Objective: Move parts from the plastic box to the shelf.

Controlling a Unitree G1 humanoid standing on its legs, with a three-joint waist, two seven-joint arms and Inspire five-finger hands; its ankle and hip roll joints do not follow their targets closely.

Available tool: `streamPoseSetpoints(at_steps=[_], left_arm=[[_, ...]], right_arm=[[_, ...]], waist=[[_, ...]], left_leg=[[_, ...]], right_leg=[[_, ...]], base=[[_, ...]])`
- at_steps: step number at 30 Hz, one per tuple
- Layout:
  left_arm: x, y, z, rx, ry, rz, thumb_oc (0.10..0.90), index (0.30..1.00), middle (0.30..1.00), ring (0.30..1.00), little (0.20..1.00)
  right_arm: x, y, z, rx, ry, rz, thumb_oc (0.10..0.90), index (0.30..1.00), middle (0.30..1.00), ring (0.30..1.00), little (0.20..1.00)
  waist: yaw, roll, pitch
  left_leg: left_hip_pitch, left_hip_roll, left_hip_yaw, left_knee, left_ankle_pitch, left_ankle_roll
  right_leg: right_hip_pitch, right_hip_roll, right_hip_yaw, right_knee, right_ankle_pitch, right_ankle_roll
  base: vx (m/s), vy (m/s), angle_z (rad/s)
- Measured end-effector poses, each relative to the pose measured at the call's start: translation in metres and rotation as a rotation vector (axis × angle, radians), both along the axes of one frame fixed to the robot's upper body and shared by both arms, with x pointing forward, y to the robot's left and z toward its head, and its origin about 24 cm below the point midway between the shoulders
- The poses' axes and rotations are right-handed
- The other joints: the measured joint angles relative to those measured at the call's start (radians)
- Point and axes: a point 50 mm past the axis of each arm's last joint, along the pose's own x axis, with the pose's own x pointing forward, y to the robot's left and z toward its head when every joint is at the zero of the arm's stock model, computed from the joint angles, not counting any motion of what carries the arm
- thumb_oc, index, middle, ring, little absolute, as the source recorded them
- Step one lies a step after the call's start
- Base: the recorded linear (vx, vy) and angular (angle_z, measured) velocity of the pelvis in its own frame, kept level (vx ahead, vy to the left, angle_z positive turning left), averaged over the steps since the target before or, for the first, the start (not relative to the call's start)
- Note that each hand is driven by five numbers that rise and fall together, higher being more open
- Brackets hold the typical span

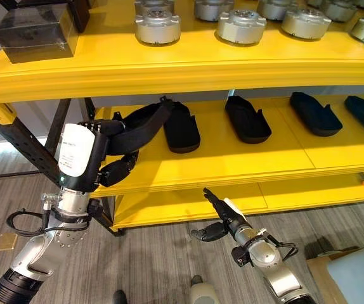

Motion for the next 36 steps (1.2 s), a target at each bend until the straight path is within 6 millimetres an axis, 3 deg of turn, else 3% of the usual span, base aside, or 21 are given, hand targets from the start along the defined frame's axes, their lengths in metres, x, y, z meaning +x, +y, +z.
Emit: streamPoseSetpoints(at_steps=[1,2,3,5,6,7,9,11,15,17,22,27,30,31,32,33,34,35,36], left_arm=[[0.002,-0.001,0.003,-0.008,-0.007,-0.002,0.4,0.3,0.3,0.3,0.3],[0.007,-0.011,0.011,-0.017,-0.033,-0.05,0.4,0.3,0.3,0.3,0.3],[0.007,-0.013,0.015,-0.016,-0.049,-0.065,0.4,0.3,0.3,0.3,0.3],[0.006,-0.012,0.014,-0.013,-0.048,-0.066,0.4,0.3,0.3,0.3,0.3],[0.006,-0.012,0.015,-0.009,-0.053,-0.067,0.4,0.3,0.3,0.3,0.3],[0.006,-0.012,0.016,-0.011,-0.057,-0.068,0.4,0.3,0.3,0.3,0.3],[0.004,-0.012,0.014,-0.009,-0.05,-0.073,0.4,0.3,0.3,0.3,0.3],[0.003,-0.011,0.01,0.005,-0.038,-0.077,0.4,0.3,0.3,0.3,0.3],[0.001,-0.008,0.01,0.024,-0.055,-0.075,0.4,0.3,0.3,0.3,0.3],[0.002,-0.002,0.015,0.026,-0.073,-0.05,0.4,0.3,0.3,0.3,0.3],[0.003,0.003,0.018,0.058,-0.078,-0.039,0.4,0.3,0.3,0.3,0.3],[0.003,0.002,0.017,0.07,-0.058,-0.045,0.4,0.3,0.3,0.3,0.3],[0.002,0.003,0.014,0.071,-0.045,-0.043,0.4,0.3,0.3,0.3,0.3],[0.003,0.002,0.015,0.072,-0.046,-0.044,0.4,0.3,0.3,0.3,0.3],[0.011,-0.003,0.018,0.086,-0.054,-0.06,0.4,0.3,0.3,0.3,0.3],[0.022,-0.011,0.018,0.148,-0.042,-0.086,0.4,0.3,0.3,0.3,0.3],[0.019,-0.016,0.017,0.173,-0.046,-0.111,0.4,0.3,0.3,0.3,0.3],[0.022,-0.017,0.012,0.181,-0.041,-0.099,0.4,0.3,0.3,0.3,0.3],[0.032,-0.006,0.003,0.211,0.014,-0.017,0.4,0.3,0.3,0.3,0.3]], right_arm=[[-0.002,-0.001,-0.001,0.001,0.003,-0.005,0.9,1.0,1.0,1.0,1.0],[-0.009,-0.006,-0.001,0.004,0.002,-0.036,0.9,1.0,1.0,1.0,1.0],[-0.009,-0.006,-0.001,0.007,0.004,-0.041,0.9,1.0,1.0,1.0,1.0],[-0.007,-0.003,-0.002,0.031,-0.008,-0.054,0.9,1.0,1.0,1.0,1.0],[-0.005,0.0,0.0,0.04,-0.02,-0.057,0.9,1.0,1.0,1.0,1.0],[-0.002,0.007,0.0,0.058,-0.034,-0.062,0.9,1.0,1.0,1.0,1.0],[0.001,0.022,-0.001,0.099,-0.046,-0.055,0.9,1.0,1.0,1.0,1.0],[-0.001,0.035,-0.005,0.13,-0.035,-0.031,0.9,1.0,1.0,1.0,1.0],[-0.003,0.042,-0.006,0.135,-0.029,0.005,0.9,1.0,1.0,1.0,1.0],[-0.001,0.041,-0.005,0.129,-0.035,0.008,0.9,1.0,1.0,1.0,1.0],[0.005,0.046,0.001,0.13,-0.061,0.024,0.9,1.0,1.0,1.0,1.0],[0.005,0.05,0.006,0.137,-0.077,0.042,0.9,1.0,1.0,1.0,1.0],[0.004,0.05,0.003,0.13,-0.049,0.051,0.9,1.0,1.0,1.0,1.0],[0.005,0.05,0.004,0.127,-0.049,0.054,0.9,1.0,1.0,1.0,1.0],[0.005,0.048,0.003,0.14,-0.046,0.038,0.9,1.0,1.0,1.0,1.0],[-0.001,0.052,-0.005,0.142,-0.001,0.059,0.9,1.0,1.0,1.0,1.0],[-0.009,0.056,-0.015,0.153,0.043,0.082,0.9,1.0,1.0,1.0,1.0],[-0.008,0.06,-0.027,0.21,0.082,0.063,0.9,1.0,1.0,1.0,1.0],[-0.018,0.072,-0.04,0.217,0.161,0.119,0.9,1.0,1.0,1.0,1.0]], waist=[[0.002,0.006,0.006],[-0.044,0.002,0.01],[-0.038,-0.001,0.016],[0.015,-0.015,0.018],[0.017,-0.011,0.015],[0.027,-0.007,0.014],[0.059,-0.005,0.013],[0.063,-0.02,0.011],[0.063,-0.024,0.01],[0.068,-0.042,0.0],[0.076,-0.064,-0.014],[0.085,-0.066,-0.015],[0.088,-0.084,-0.027],[0.089,-0.084,-0.027],[0.095,-0.091,-0.023],[0.072,-0.131,-0.012],[0.061,-0.15,-0.016],[0.058,-0.181,-0.016],[0.065,-0.159,0.004]], left_leg=[[-0.032,-0.009,0.007,0.001,0.053,0.033],[-0.12,-0.046,0.083,-0.005,0.191,0.082],[-0.137,-0.064,0.157,0.013,0.149,0.138],[-0.083,-0.147,0.148,0.084,0.011,0.077],[-0.05,-0.175,0.15,0.084,-0.044,0.066],[-0.011,-0.206,0.106,0.013,-0.074,0.058],[0.004,-0.2,0.05,-0.004,-0.048,0.06],[0.024,-0.195,0.043,-0.004,-0.055,0.055],[0.04,-0.205,0.06,-0.004,-0.074,0.063],[0.053,-0.218,0.064,-0.004,-0.084,0.072],[0.055,-0.222,0.065,-0.004,-0.088,0.072],[0.07,-0.226,0.082,-0.004,-0.089,0.074],[0.073,-0.235,0.098,-0.004,-0.099,0.086],[0.069,-0.233,0.1,-0.004,-0.107,0.101],[-0.005,-0.241,0.118,0.089,-0.147,0.155],[-0.014,-0.29,0.105,0.158,-0.185,0.191],[-0.015,-0.3,0.101,0.166,-0.193,0.181],[-0.071,-0.307,0.079,0.272,-0.247,0.089],[-0.146,-0.277,0.083,0.443,-0.349,0.158]], right_leg=[[-0.013,-0.002,-0.023,0.047,-0.024,-0.017],[-0.016,-0.03,-0.094,0.04,-0.044,-0.048],[-0.021,-0.041,-0.125,0.033,-0.047,-0.052],[-0.009,-0.049,-0.115,0.021,-0.041,-0.054],[-0.001,-0.048,-0.119,0.013,-0.035,-0.053],[0.002,-0.036,-0.105,-0.009,-0.014,-0.043],[0.023,0.003,-0.067,-0.08,0.032,-0.05],[0.066,0.019,-0.048,-0.151,0.071,-0.053],[0.125,0.013,-0.033,-0.26,0.132,-0.037],[0.165,0.001,-0.035,-0.319,0.155,-0.027],[0.17,0.0,-0.034,-0.327,0.159,-0.027],[0.18,-0.005,-0.024,-0.337,0.172,-0.021],[0.174,-0.006,-0.01,-0.335,0.181,-0.014],[0.136,-0.004,-0.011,-0.272,0.177,-0.008],[-0.015,-0.011,-0.01,-0.028,0.154,0.025],[-0.25,-0.065,0.021,0.448,0.158,0.099],[-0.309,-0.088,0.05,0.478,0.15,0.097],[-0.297,-0.17,0.096,0.183,0.163,0.143],[-0.234,-0.201,0.184,-0.191,0.224,0.152]], base=[[0.03,-0.271,1.79],[0.04,-0.215,2.13],[0.12,-0.129,1.74],[0.1,-0.073,0.15],[0.11,-0.051,0.01],[0.14,-0.029,-0.19],[0.16,0.007,-0.62],[0.12,0.025,-0.45],[0.16,0.078,-0.18],[0.18,0.071,0.01],[0.1,0.039,0.0],[0.15,0.079,-0.11],[0.11,0.206,-0.16],[0.0,0.073,-0.21],[0.05,-0.066,-0.19],[0.15,-0.472,-0.02],[0.2,-0.654,0.21],[0.16,-0.855,0.2],[0.1,-0.527,0.13]])
